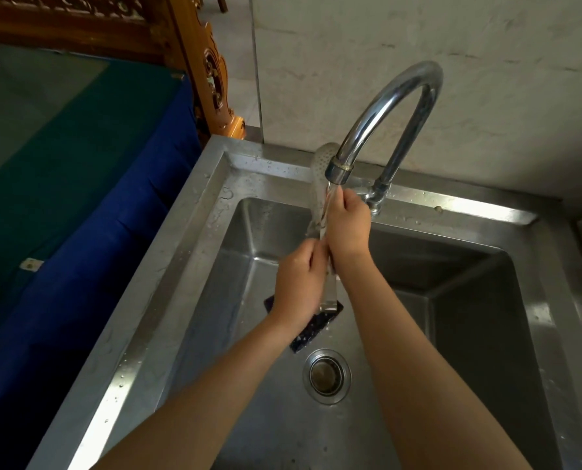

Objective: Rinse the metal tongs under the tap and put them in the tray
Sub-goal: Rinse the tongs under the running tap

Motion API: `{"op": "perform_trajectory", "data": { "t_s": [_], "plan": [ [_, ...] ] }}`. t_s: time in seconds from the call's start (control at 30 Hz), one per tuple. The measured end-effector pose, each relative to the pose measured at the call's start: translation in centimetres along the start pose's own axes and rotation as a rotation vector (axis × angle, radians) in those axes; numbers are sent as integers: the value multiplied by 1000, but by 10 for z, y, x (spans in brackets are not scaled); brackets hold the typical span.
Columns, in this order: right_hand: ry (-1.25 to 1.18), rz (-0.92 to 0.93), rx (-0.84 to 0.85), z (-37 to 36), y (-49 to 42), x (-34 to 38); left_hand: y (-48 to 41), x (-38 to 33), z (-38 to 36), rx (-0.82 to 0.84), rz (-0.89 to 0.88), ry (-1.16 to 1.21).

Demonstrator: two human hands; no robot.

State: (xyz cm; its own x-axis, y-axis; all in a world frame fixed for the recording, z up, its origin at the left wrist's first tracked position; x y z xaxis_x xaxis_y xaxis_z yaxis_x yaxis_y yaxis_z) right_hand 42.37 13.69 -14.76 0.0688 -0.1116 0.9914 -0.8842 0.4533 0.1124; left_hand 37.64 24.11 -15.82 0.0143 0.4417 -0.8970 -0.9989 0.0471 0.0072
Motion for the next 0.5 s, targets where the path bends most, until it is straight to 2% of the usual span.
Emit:
{"op": "perform_trajectory", "data": {
  "t_s": [0.2, 0.37, 0.5],
  "plan": [
    [-21, -54, 49, -4, -4, -6, 14, 1, 1, 4, -49, -75],
    [159, 27, 202, -13, 7, -4, 4, 1, 13, -141, -3, -151],
    [252, 47, 267, -12, 18, -8, -7, 3, 15, -150, 29, -171]
  ]
}}
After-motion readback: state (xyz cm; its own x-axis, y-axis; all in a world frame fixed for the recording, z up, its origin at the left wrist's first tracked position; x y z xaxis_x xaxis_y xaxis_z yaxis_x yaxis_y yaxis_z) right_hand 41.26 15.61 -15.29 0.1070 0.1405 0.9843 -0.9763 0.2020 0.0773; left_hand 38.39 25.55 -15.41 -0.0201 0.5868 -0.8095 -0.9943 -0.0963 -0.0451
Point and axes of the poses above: each hand's wrist, its own y-axis away from the middle knuckle, its own z-axis out of the back of the hand, x = y × z, the point moved 8 cm from there along -y, towards the middle knuckle, and after that the axes turned 12 degrees about -y, right-handed, at the moved point
